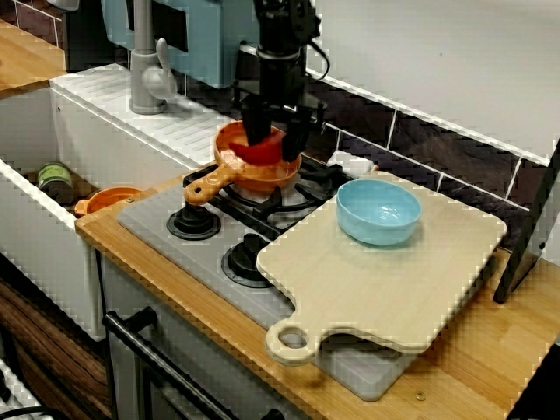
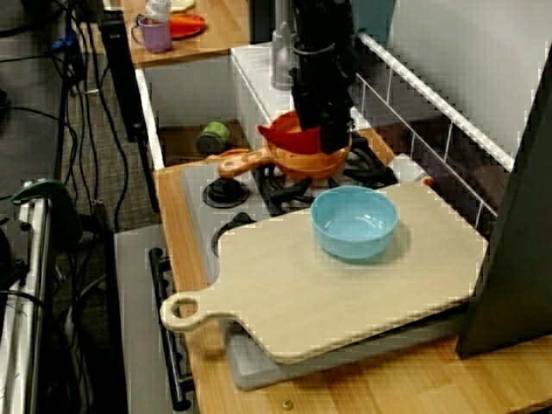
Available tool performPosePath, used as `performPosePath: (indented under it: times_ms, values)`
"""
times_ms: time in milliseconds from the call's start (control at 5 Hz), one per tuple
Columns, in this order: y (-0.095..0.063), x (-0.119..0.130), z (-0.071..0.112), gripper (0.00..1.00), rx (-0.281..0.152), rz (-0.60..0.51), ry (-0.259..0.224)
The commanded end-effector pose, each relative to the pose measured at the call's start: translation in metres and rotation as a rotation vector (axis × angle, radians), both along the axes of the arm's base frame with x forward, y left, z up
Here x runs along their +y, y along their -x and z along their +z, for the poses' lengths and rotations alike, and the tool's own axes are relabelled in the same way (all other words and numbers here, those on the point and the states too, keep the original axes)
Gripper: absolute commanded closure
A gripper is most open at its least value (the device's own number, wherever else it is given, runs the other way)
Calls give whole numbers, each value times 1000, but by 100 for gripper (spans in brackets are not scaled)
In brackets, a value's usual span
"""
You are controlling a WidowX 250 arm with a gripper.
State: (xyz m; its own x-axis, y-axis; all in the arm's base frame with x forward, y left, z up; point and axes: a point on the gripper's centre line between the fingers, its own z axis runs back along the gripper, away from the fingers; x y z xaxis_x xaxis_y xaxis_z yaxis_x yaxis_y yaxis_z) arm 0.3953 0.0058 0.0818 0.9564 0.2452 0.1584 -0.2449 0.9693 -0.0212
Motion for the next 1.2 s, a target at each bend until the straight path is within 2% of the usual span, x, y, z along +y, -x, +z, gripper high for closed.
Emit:
performPosePath:
  times_ms: [0, 200, 400, 600, 1000]
  values:
    - [-25, -5, 51, 100, -57, -74, 55]
    - [-26, -17, 61, 100, -70, -120, 61]
    - [-19, -35, 65, 100, -86, -183, 49]
    - [-12, -56, 60, 100, -105, -242, 20]
    - [-13, -85, 68, 100, -148, -264, 29]
